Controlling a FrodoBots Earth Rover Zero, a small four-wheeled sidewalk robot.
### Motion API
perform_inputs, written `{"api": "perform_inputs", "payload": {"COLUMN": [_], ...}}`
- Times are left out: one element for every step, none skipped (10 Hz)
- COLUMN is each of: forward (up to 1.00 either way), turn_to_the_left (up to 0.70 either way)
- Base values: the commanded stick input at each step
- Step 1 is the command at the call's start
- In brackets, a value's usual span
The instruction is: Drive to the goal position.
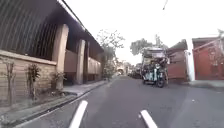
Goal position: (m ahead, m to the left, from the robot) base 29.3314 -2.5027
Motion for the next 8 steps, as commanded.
{"api": "perform_inputs", "payload": {"forward": [0.65, 0.85, 0.85, 0.85, 0.85, 0.85, 0.85, 0.85], "turn_to_the_left": [-0.26, -0.34, -0.19, 0.00, 0.00, -0.07, -0.25, -0.13]}}
